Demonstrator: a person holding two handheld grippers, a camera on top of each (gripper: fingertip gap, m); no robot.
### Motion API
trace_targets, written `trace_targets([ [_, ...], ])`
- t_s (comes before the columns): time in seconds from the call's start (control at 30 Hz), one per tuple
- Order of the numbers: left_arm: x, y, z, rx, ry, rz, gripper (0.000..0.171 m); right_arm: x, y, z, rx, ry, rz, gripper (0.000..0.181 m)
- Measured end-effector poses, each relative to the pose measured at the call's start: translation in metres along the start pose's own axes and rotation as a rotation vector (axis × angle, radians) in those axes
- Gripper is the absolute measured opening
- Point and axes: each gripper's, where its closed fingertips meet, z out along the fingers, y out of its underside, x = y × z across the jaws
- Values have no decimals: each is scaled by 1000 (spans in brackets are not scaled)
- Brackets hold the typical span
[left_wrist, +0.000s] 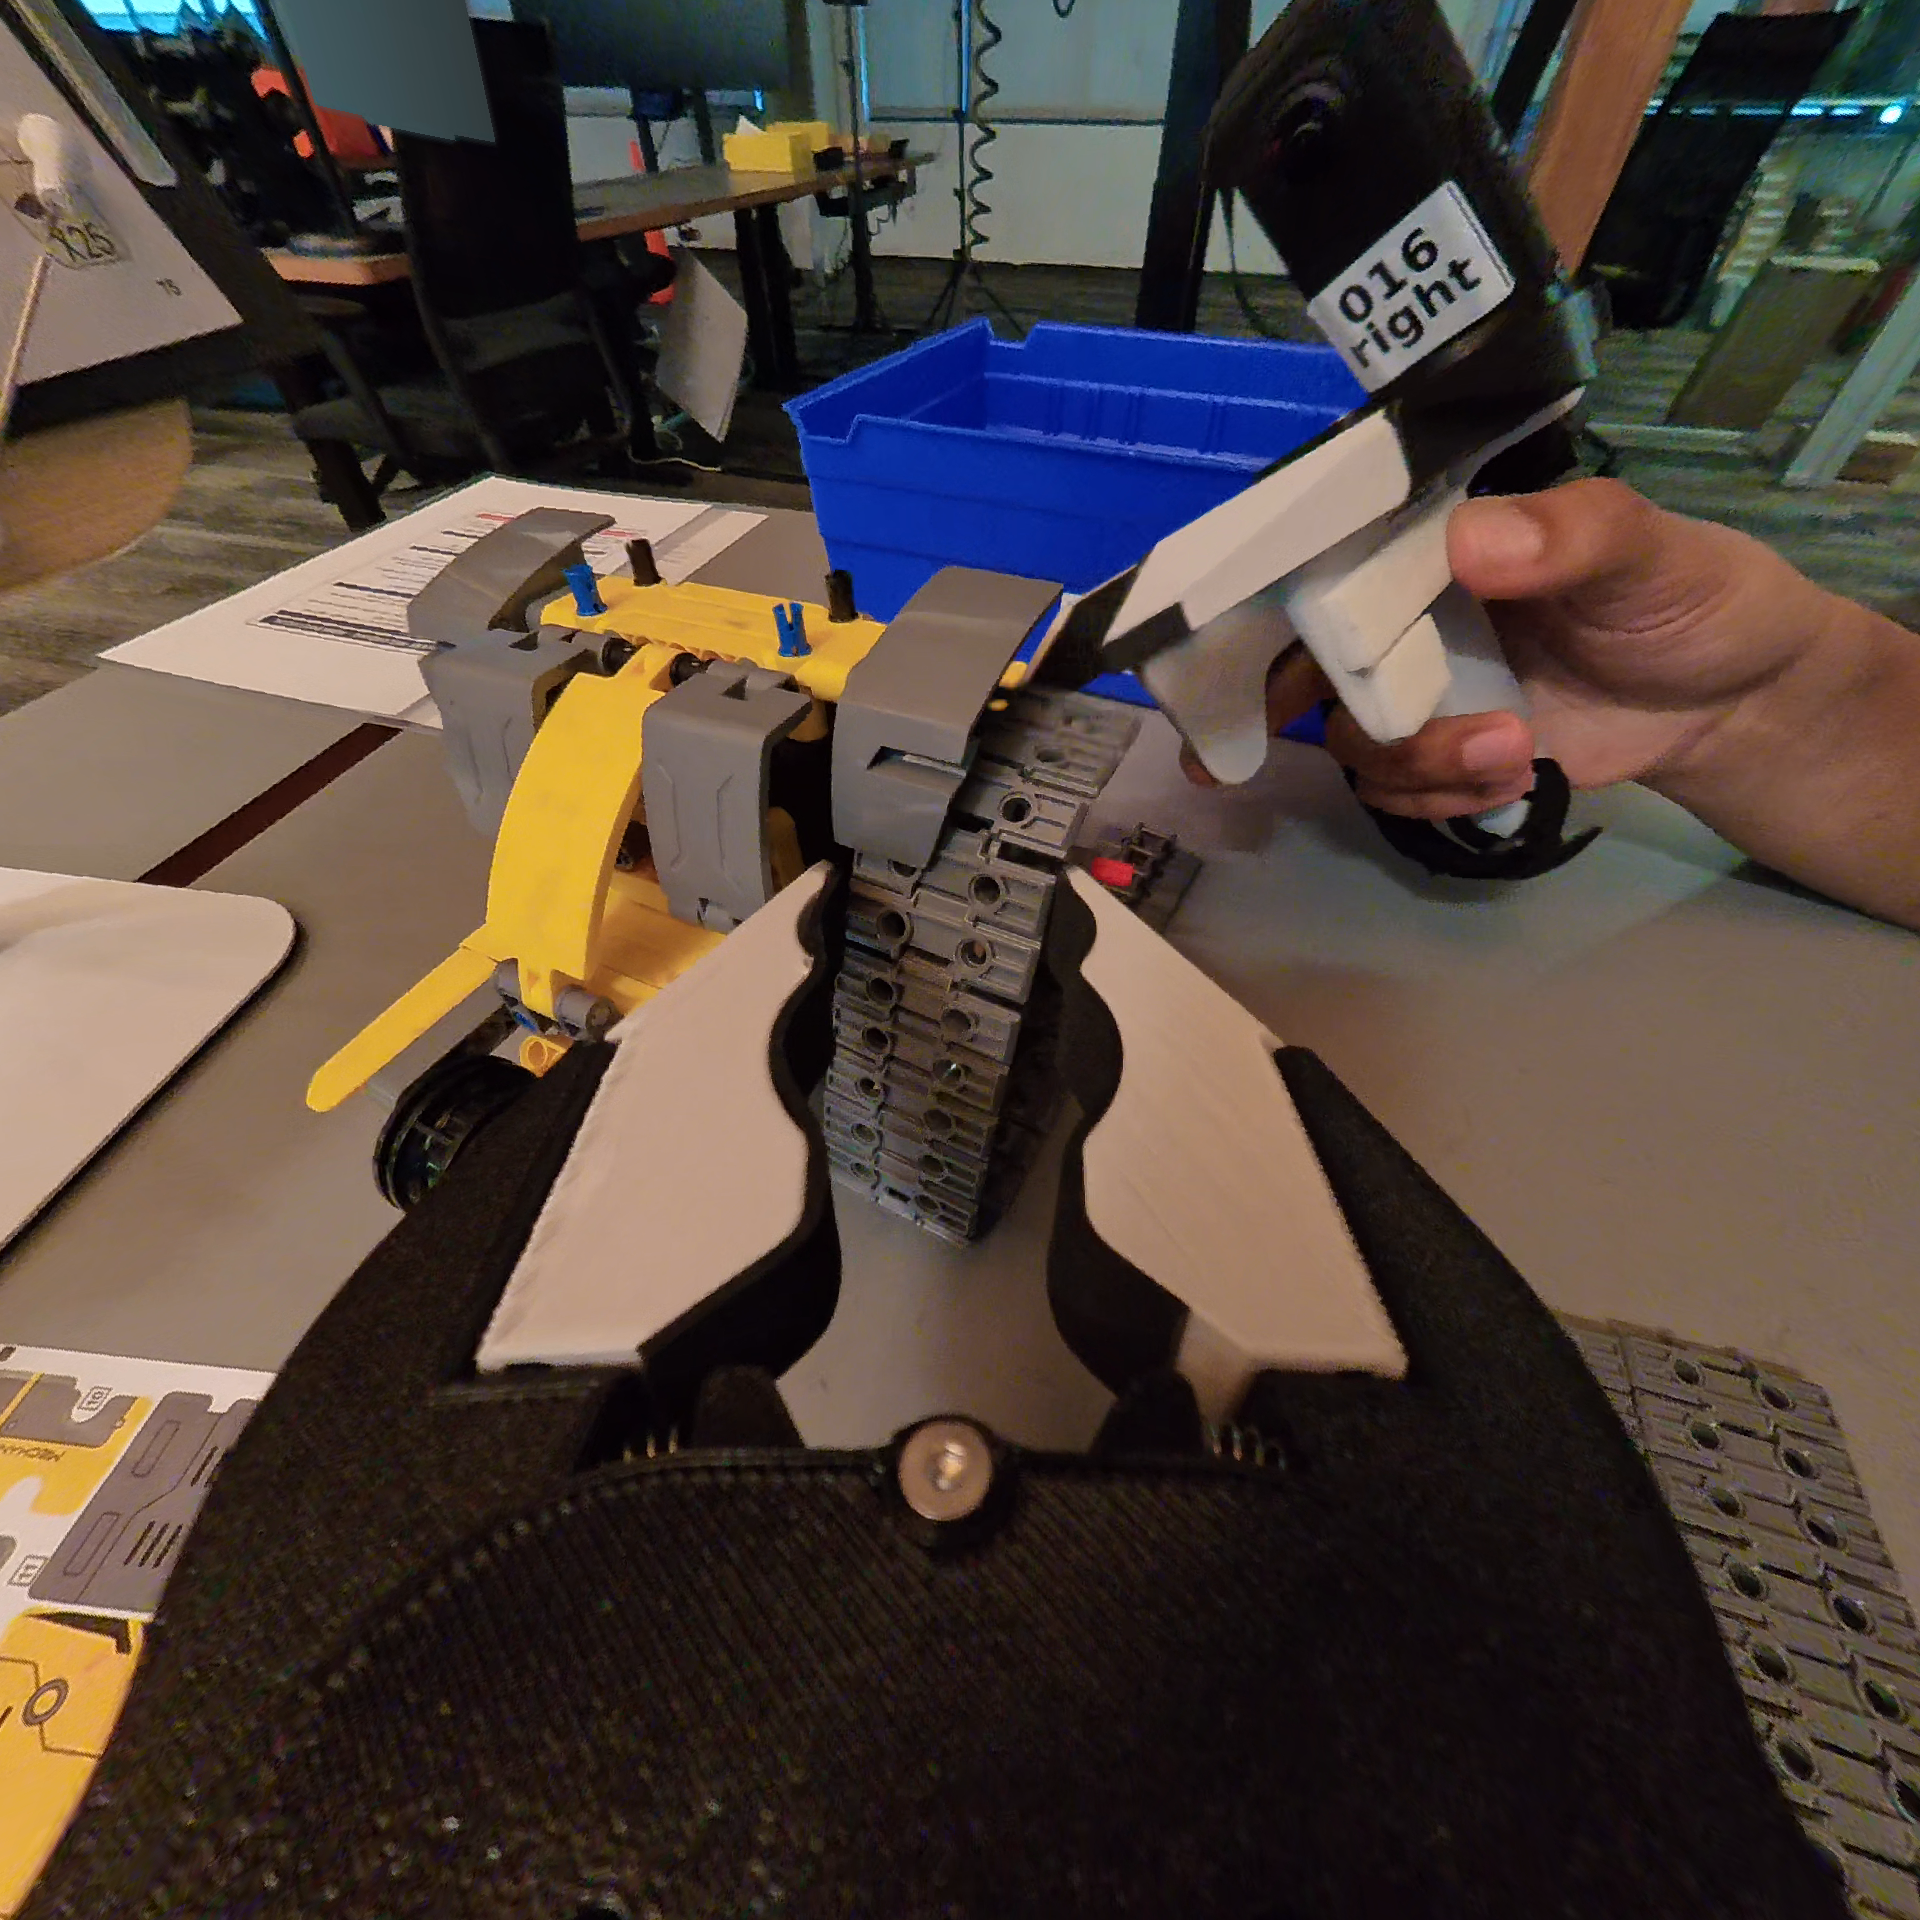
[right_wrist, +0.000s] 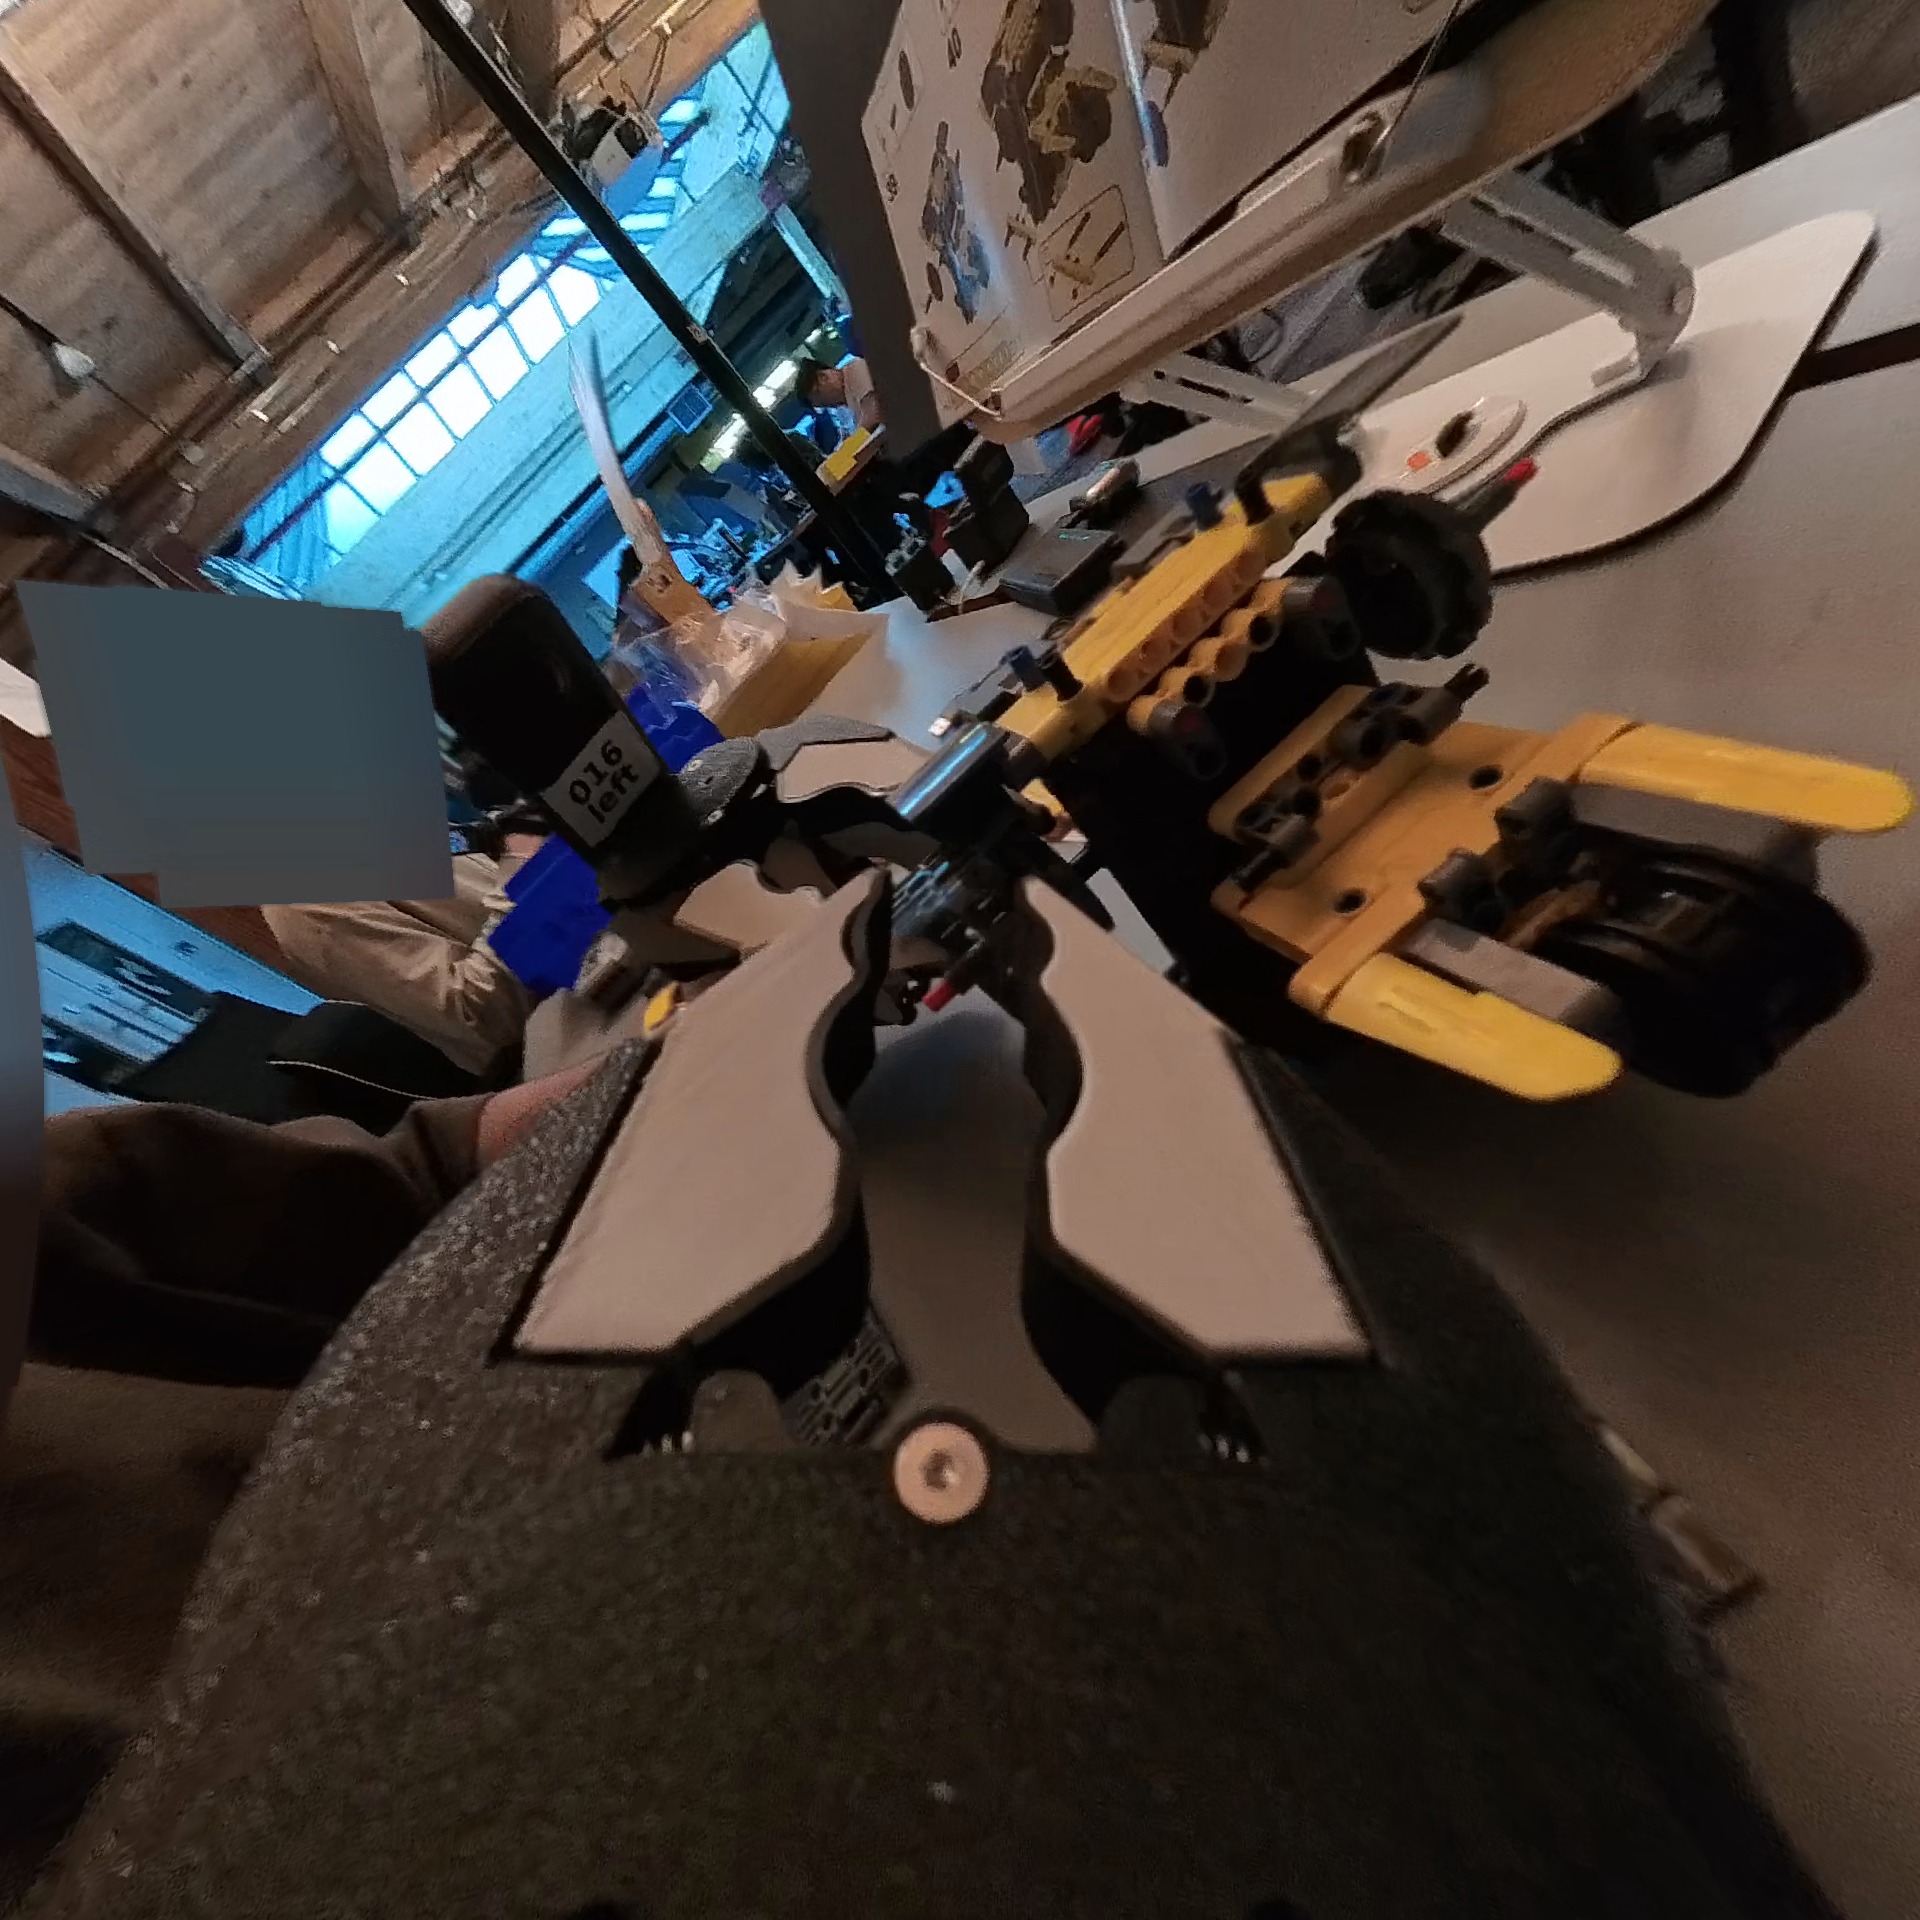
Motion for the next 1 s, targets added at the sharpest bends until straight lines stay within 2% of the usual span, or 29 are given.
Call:
trace_targets([
  [0.13,0,0,0,1,4,-9,36,8,-3,-7,-8,79,-103,25],
  [0.4,1,-1,1,1,10,-43,36,30,21,-3,-161,224,-324,27],
  [0.5,1,-2,2,3,20,-84,36,29,24,2,-167,222,-412,28],
  [0.67,2,-2,2,0,19,-86,36,23,10,5,-57,194,-523,28],
  [0.77,1,-1,2,0,19,-89,36,19,10,10,-32,142,-529,20],
  [1.0,0,0,-1,-2,18,-94,37,17,11,12,-34,135,-578,17],
])
